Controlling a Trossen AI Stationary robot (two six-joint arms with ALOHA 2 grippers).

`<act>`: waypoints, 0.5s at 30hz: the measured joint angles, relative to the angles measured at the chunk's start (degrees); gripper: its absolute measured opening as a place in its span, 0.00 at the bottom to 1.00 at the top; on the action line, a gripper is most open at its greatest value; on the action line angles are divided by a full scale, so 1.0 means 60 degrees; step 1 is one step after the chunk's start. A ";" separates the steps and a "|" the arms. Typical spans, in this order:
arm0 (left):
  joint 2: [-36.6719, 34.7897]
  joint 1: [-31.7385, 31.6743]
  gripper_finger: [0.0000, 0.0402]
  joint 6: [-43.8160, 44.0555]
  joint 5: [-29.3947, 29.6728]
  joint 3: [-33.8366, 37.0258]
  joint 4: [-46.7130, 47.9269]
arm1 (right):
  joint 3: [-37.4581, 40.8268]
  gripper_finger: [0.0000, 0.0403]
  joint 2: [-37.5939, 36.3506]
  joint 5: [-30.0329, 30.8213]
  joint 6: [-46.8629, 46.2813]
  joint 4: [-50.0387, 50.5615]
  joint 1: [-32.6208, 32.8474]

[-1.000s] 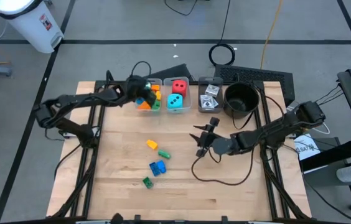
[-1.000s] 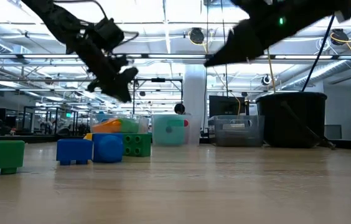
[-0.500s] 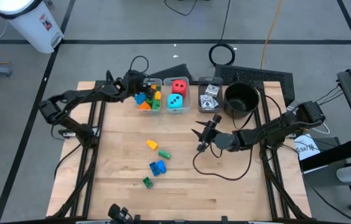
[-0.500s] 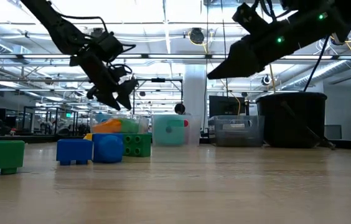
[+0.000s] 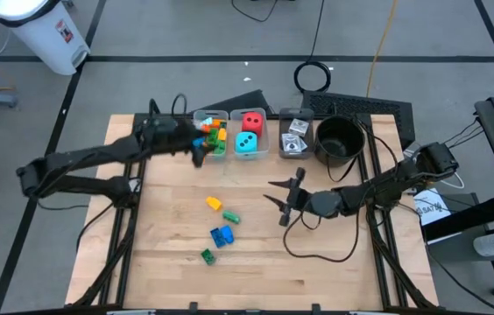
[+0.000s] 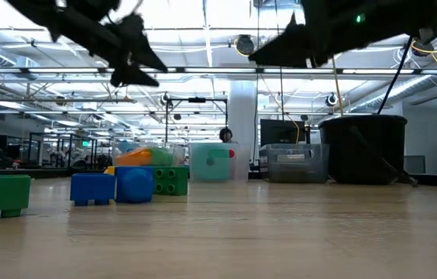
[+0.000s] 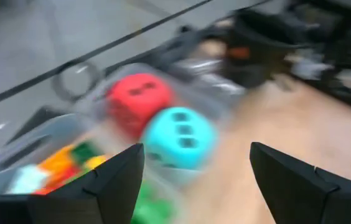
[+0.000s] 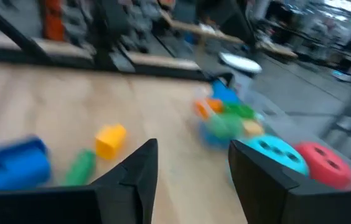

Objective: Pick & Place Toys
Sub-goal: Put the dark green game piece into the left transparent bin

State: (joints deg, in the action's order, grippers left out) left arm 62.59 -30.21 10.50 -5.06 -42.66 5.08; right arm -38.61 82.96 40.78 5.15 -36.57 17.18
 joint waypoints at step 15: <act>-0.3693 0.2892 0.74 0.1102 0.0155 0.4856 -0.5967 | -0.1247 0.41 0.2329 -0.3084 -0.2462 -0.2531 0.0086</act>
State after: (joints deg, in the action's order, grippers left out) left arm 40.43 -12.86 17.11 -4.13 -13.52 -30.72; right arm -46.09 96.93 22.27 -9.62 -51.75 17.69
